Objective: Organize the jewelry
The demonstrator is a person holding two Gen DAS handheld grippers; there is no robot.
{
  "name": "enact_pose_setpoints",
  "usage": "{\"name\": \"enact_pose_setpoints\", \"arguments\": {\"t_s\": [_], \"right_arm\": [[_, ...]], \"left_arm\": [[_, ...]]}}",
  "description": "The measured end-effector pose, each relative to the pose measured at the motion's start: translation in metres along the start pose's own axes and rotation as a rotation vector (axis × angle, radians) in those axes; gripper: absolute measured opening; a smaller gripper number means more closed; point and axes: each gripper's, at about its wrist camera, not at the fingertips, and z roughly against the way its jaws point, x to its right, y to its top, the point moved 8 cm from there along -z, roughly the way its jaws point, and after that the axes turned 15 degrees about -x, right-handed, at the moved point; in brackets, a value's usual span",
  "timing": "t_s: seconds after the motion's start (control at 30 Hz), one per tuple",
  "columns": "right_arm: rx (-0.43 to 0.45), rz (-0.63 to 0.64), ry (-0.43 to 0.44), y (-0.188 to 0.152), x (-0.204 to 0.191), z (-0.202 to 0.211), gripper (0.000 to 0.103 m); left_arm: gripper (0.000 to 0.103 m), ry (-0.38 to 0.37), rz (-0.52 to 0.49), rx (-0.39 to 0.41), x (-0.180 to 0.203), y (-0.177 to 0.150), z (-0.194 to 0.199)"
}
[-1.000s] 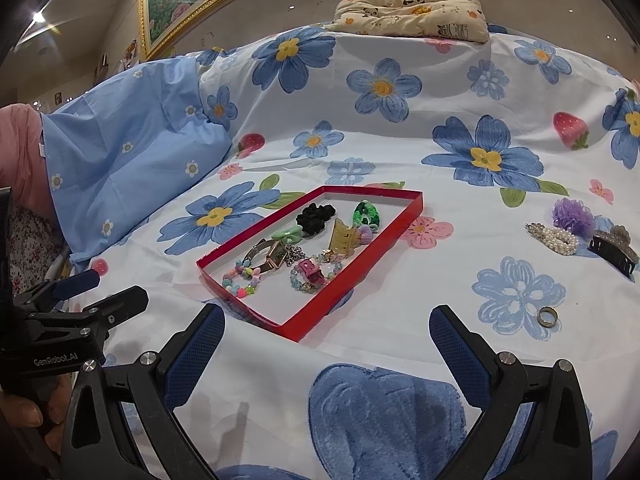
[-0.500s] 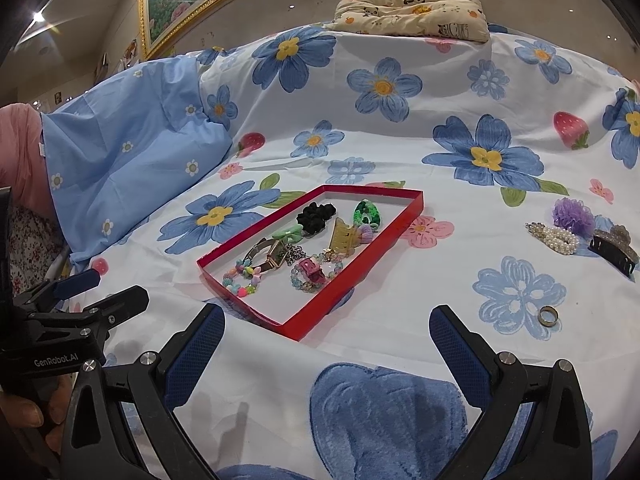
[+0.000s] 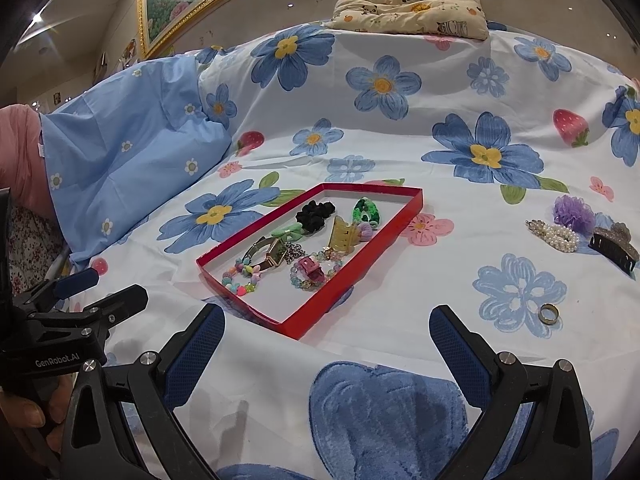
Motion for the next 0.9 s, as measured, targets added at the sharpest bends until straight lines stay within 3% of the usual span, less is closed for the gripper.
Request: {"name": "enact_pose_setpoints", "arguments": {"t_s": [0.9], "right_arm": [[-0.006, -0.012, -0.002, 0.004, 0.006, 0.001, 0.103]], "left_arm": [[0.103, -0.023, -0.017, -0.009, 0.011, 0.005, -0.005]]}}
